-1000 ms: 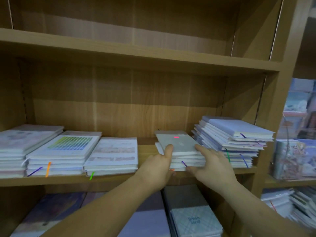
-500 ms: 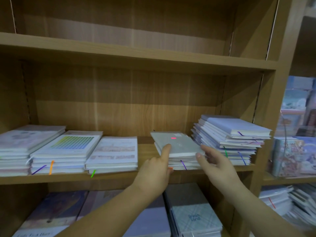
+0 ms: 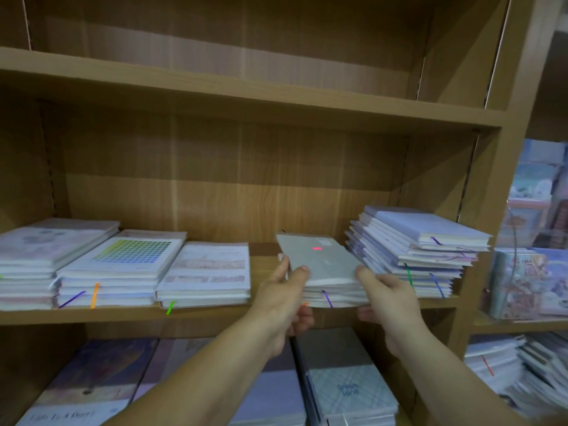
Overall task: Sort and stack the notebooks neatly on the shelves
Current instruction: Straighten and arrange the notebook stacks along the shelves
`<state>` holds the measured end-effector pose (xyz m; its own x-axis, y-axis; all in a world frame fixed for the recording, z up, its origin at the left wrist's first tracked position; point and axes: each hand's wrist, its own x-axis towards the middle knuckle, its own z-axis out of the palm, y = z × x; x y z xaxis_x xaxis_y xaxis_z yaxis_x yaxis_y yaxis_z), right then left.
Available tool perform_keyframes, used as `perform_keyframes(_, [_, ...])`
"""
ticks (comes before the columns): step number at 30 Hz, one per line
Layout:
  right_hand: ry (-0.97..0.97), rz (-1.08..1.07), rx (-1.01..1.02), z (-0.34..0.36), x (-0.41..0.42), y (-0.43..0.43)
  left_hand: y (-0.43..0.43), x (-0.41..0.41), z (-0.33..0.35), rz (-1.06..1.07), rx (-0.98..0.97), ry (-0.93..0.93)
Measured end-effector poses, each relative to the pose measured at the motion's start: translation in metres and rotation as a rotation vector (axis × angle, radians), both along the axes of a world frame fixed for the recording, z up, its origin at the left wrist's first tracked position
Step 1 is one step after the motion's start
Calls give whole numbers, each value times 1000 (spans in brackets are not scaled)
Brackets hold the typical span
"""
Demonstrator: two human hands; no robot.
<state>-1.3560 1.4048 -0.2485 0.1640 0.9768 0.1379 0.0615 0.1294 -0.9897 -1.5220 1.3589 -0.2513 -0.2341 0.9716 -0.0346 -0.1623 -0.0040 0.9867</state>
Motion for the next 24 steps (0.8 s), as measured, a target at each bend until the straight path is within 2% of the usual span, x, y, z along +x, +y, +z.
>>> perform_keyframes(7, [193, 228, -134, 6, 10, -8, -30, -19, -6, -45, 1, 46])
perform_keyframes(11, [213, 306, -198, 21, 8, -12, -20, -11, 7, -92, 12, -136])
perform_keyframes(14, [186, 427, -237, 18, 12, -24, -26, -17, 3, -122, 54, -151])
perform_keyframes(16, [192, 520, -223, 16, 12, -31, -33, -22, 4, -126, 105, -104])
perform_keyframes(18, [174, 523, -146, 18, 9, -32, -36, -31, 10, -89, 177, -29])
perform_keyframes(24, [8, 522, 161, 59, -2, -1, -12, -65, 59, -195, 366, 358])
